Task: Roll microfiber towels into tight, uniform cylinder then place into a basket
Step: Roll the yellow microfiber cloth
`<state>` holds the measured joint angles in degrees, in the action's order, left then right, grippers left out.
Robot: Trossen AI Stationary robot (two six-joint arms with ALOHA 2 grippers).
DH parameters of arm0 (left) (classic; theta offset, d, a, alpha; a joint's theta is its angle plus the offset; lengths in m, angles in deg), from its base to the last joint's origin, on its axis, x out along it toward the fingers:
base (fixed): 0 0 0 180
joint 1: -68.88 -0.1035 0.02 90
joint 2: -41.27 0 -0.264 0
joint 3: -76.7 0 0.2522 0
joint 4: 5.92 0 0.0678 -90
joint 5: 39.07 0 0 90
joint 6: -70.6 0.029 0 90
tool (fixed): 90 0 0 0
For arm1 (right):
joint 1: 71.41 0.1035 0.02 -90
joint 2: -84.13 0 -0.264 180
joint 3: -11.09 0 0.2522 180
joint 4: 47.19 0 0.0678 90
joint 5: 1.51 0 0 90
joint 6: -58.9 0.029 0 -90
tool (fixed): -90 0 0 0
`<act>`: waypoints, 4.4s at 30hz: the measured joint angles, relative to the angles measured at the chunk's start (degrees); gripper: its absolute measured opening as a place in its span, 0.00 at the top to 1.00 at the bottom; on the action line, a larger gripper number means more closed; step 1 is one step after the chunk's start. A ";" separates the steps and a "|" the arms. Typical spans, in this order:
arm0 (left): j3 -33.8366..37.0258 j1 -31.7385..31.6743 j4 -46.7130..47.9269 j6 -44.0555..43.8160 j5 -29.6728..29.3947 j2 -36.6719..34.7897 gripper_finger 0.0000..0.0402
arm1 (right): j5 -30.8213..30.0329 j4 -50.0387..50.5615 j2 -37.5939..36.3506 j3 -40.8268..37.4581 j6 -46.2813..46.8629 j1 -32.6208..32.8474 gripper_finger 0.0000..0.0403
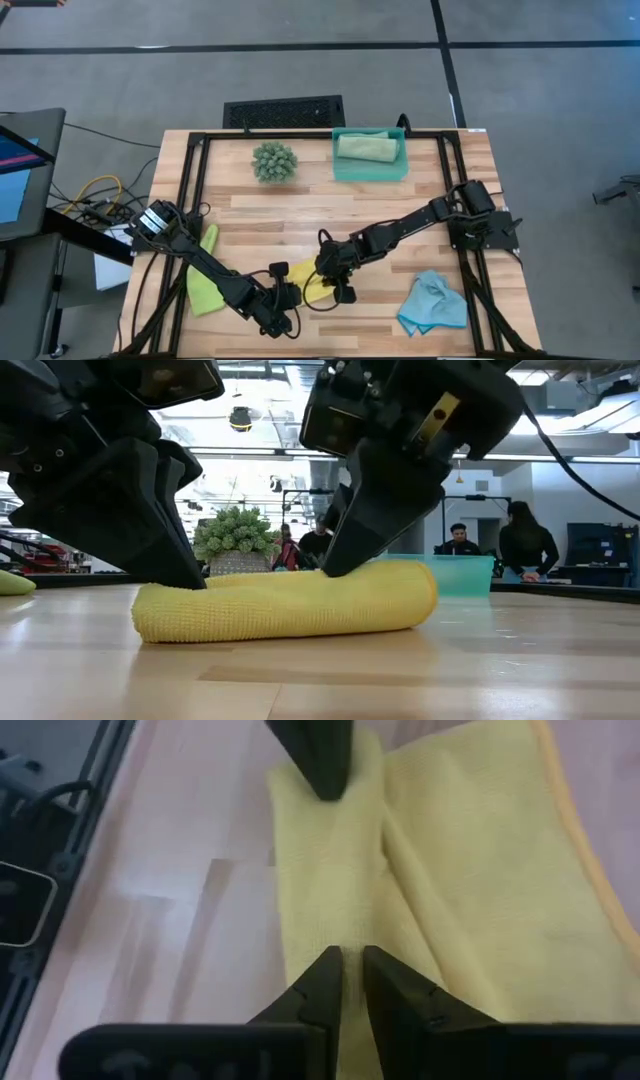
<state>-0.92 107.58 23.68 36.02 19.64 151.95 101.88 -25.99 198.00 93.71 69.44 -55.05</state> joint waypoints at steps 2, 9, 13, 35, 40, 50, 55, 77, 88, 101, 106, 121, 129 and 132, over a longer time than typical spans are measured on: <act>0.00 0.00 0.00 -0.18 0.85 0.00 1.00 | -0.31 0.06 0.00 0.00 0.30 -0.07 0.84; 0.00 0.36 0.04 -0.35 2.39 0.00 1.00 | -4.70 1.47 0.00 0.00 1.50 -0.23 0.84; 0.00 0.48 0.24 -0.38 2.54 -0.69 1.00 | -4.77 0.81 0.54 0.03 1.52 -0.26 0.84; 2.25 -0.71 2.92 -5.85 1.08 -1.97 1.00 | -7.27 -5.56 1.90 -0.01 2.42 -0.13 0.84; 3.95 -0.46 2.37 -8.11 2.01 -1.97 1.00 | -11.79 -6.20 1.73 0.05 3.07 0.07 0.81; 4.20 -0.43 2.49 -8.13 2.17 -1.99 1.00 | -20.91 -0.84 -1.13 -0.02 2.03 0.51 0.70; 4.24 -0.39 2.54 -8.13 2.17 -1.99 1.00 | -21.22 -0.48 -1.16 -0.02 1.46 0.67 0.71; 4.28 -0.37 2.47 -7.73 2.41 -1.99 1.00 | -31.94 15.89 -8.86 0.07 3.71 2.39 0.83; 4.33 -0.33 0.69 -5.68 2.84 -1.95 1.00 | -27.95 -7.66 -1.17 0.69 -17.23 10.32 0.73; 4.33 -0.35 0.33 -5.25 2.78 -1.92 1.00 | -25.31 -7.24 8.94 6.89 -35.41 8.74 0.37; 4.33 -0.35 0.27 -5.25 2.76 -1.90 1.00 | -25.67 -7.26 10.05 7.54 -35.93 8.62 0.47; 4.31 0.06 0.33 -3.57 0.70 -4.85 1.00 | -21.00 3.92 9.66 11.60 -27.88 7.69 0.96; 4.31 1.13 1.50 -2.73 -1.35 -4.87 1.00 | -3.05 15.60 9.66 17.22 -17.82 5.64 0.83; 4.28 1.64 1.18 -2.08 -2.58 -4.89 1.00 | 3.61 16.61 9.66 17.25 -15.46 4.79 0.84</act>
<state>3.37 109.22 24.86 33.94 17.06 147.06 105.49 -9.38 207.66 110.96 53.99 -50.26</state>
